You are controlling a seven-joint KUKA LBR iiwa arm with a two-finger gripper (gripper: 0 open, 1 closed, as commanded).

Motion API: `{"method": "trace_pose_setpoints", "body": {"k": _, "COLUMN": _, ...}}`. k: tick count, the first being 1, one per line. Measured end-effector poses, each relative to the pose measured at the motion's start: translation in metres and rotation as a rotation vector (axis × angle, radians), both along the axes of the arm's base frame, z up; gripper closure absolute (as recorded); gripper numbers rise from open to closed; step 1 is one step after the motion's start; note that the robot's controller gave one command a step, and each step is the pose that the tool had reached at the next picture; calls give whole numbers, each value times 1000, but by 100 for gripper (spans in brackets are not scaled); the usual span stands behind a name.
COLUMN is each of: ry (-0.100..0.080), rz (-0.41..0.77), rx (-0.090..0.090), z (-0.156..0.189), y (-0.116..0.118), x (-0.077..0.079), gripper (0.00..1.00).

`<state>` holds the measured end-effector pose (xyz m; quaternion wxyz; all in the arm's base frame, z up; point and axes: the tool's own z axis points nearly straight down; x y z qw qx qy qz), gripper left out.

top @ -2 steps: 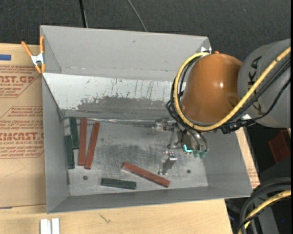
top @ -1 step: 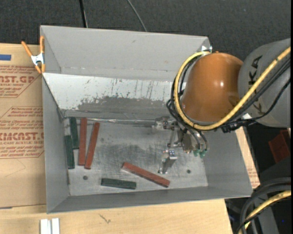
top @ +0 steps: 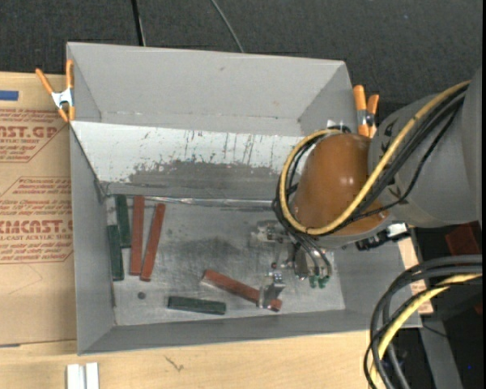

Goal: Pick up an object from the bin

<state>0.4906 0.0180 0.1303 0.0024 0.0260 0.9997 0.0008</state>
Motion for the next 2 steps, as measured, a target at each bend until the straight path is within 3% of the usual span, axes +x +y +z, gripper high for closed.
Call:
{"method": "trace_pose_setpoints", "body": {"k": 1, "ry": 9, "rz": 11, "rx": -1, "z": -33, "y": -5, "x": -5, "gripper": 0}}
{"method": "trace_pose_setpoints", "body": {"k": 2, "ry": 6, "rz": -12, "rx": -1, "z": -27, "y": -19, "x": -10, "gripper": 0}}
